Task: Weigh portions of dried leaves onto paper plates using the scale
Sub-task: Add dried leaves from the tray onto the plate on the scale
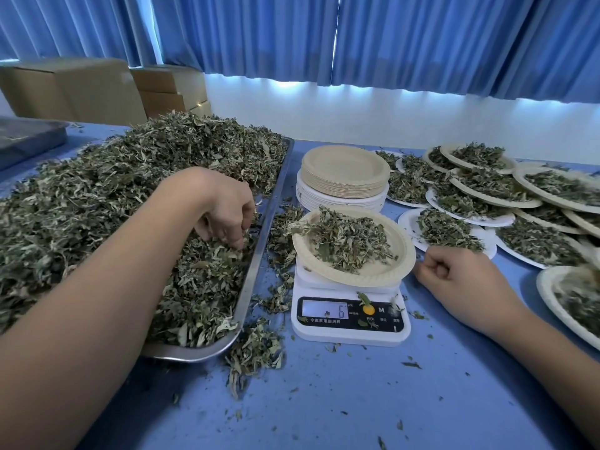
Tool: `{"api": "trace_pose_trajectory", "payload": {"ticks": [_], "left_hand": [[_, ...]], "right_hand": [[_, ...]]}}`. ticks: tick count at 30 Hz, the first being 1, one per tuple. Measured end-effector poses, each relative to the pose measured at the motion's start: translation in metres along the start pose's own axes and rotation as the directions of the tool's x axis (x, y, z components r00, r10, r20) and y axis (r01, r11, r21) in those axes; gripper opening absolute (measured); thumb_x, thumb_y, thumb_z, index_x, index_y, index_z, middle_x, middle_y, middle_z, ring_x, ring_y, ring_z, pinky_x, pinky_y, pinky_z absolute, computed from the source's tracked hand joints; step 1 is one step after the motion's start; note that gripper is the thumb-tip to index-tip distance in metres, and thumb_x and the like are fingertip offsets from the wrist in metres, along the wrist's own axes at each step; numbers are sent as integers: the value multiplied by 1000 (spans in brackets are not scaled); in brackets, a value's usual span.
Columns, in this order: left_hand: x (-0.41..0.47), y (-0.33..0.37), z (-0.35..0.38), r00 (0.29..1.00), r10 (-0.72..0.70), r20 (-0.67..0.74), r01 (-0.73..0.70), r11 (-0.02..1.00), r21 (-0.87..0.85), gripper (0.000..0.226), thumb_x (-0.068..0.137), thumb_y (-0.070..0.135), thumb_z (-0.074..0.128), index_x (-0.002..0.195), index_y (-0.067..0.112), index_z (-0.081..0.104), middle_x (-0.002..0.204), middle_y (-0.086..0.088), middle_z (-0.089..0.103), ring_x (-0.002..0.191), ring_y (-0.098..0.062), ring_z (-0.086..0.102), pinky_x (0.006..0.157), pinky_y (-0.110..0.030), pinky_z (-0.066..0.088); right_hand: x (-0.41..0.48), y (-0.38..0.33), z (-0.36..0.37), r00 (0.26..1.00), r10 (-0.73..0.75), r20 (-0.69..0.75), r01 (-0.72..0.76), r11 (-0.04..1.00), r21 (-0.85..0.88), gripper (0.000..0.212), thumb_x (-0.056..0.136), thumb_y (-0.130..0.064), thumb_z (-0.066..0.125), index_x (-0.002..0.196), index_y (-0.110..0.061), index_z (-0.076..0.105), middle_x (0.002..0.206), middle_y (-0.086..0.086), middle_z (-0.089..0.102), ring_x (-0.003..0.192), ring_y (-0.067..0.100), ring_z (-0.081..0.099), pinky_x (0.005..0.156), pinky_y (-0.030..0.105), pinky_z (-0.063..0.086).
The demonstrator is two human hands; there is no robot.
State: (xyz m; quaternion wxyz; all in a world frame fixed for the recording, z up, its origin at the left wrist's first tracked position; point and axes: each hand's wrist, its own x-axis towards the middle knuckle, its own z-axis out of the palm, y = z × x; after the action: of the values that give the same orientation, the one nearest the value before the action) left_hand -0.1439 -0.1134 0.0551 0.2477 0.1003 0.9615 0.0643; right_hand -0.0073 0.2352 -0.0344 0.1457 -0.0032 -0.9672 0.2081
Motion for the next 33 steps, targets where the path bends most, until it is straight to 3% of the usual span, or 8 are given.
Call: {"api": "trace_pose_trajectory", "payload": {"ticks": [5,8,11,17,21,27,30,33], "left_hand": [[3,15,11,999,28,17,-29,998,57,38,73,3,85,103,7,62,94,-12,67,72,-23,67,52,-24,53],[0,18,10,1000,23,-10,-22,994,104,41,73,6,86,106,8,63,91,-11,70,64,-22,63,50,-27,52],[-4,18,9,1000,1,-17,1,990,143,44,73,13,88,108,10,60,88,-9,68,60,-21,56,50,-28,51],[0,21,18,1000,-6,-15,7,994,107,20,78,-2,78,85,4,61,92,-22,73,60,-27,67,62,-38,63],[-4,22,15,999,12,-36,-9,998,67,16,78,-6,78,85,3,66,95,-20,69,67,-30,69,55,-32,61],[-17,21,-4,978,34,-205,-39,999,-17,14,81,-5,74,90,2,67,94,-12,66,73,-28,72,59,-35,63],[-21,21,-9,958,53,-283,-54,999,7,13,82,1,76,91,6,68,84,-4,67,67,-19,65,53,-27,51],[-24,24,-10,947,73,-313,-67,997,28,17,80,2,80,93,6,70,88,-5,68,80,-25,68,63,-31,54]], "right_hand": [[0,1,0,1000,-4,10,4,1000,10,38,94,-28,66,63,-17,47,50,-1,43,52,20,43,55,39,44],[0,1,-1,1000,-6,15,6,1000,11,39,94,-29,65,63,-17,45,50,-2,42,52,20,41,57,43,48],[0,2,0,1000,-15,21,15,1000,19,40,95,-31,65,63,-18,45,48,-4,40,50,18,39,55,37,40],[0,3,0,1000,-6,26,6,1000,18,40,95,-29,66,61,-21,45,48,-4,42,50,18,40,54,37,39],[0,3,0,1000,-12,21,11,1000,26,41,95,-30,66,61,-21,44,49,-3,42,50,17,39,53,36,37],[0,4,-1,1000,-21,20,20,999,33,41,95,-33,66,61,-21,45,50,1,44,50,17,38,52,36,35],[0,4,0,1000,-13,24,12,999,31,41,96,-33,67,62,-20,47,51,2,46,50,17,40,53,35,36],[0,4,0,1000,-12,25,12,1000,28,41,96,-34,67,62,-19,48,52,2,47,50,17,40,53,36,38]]}}
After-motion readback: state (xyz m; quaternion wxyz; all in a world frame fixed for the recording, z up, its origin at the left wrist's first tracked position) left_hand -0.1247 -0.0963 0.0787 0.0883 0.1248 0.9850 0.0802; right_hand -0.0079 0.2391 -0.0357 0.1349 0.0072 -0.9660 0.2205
